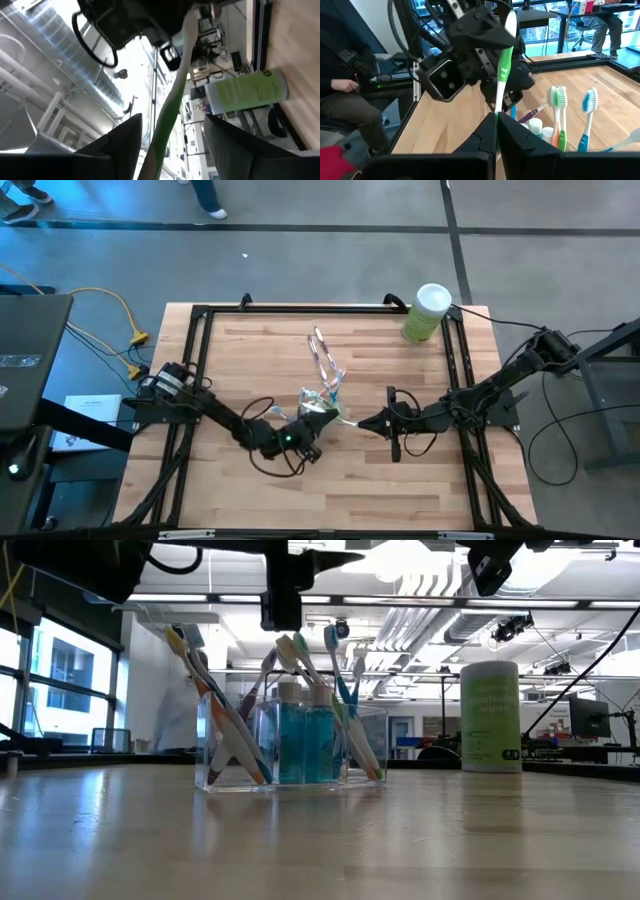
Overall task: Pick & Place toothbrushing station
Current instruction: Put the green toothbrush into the transparent organizer
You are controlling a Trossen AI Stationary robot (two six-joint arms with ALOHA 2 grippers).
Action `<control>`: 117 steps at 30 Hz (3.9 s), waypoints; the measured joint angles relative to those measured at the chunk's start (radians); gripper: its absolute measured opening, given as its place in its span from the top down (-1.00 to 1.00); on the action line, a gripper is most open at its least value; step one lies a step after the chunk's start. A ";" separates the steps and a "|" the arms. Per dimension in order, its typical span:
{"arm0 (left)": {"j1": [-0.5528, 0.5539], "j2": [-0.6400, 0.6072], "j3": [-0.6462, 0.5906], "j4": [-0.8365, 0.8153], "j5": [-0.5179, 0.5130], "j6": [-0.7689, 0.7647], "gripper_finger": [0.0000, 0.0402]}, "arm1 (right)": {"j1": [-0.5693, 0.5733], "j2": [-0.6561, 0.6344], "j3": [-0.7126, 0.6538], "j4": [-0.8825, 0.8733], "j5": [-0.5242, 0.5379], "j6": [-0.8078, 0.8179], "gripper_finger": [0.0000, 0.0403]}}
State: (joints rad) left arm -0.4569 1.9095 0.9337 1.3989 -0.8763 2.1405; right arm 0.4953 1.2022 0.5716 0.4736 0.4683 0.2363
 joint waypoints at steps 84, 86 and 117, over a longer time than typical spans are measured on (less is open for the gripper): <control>0.091 -0.390 -0.647 0.167 0.691 -2.061 0.97 | -0.006 0.000 0.000 0.134 0.106 -0.308 -0.22; 0.106 -0.340 -0.608 0.164 0.692 -2.071 0.97 | -0.006 0.000 0.000 0.124 0.105 -0.308 -0.22; 0.099 -0.143 -0.520 0.168 0.626 -2.103 0.97 | -0.005 0.000 0.000 0.114 -0.016 -0.202 -0.22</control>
State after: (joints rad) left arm -0.3574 1.7664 0.4141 1.5665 -0.2505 0.0373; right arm 0.4908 1.2026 0.5716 0.5872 0.4522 0.0345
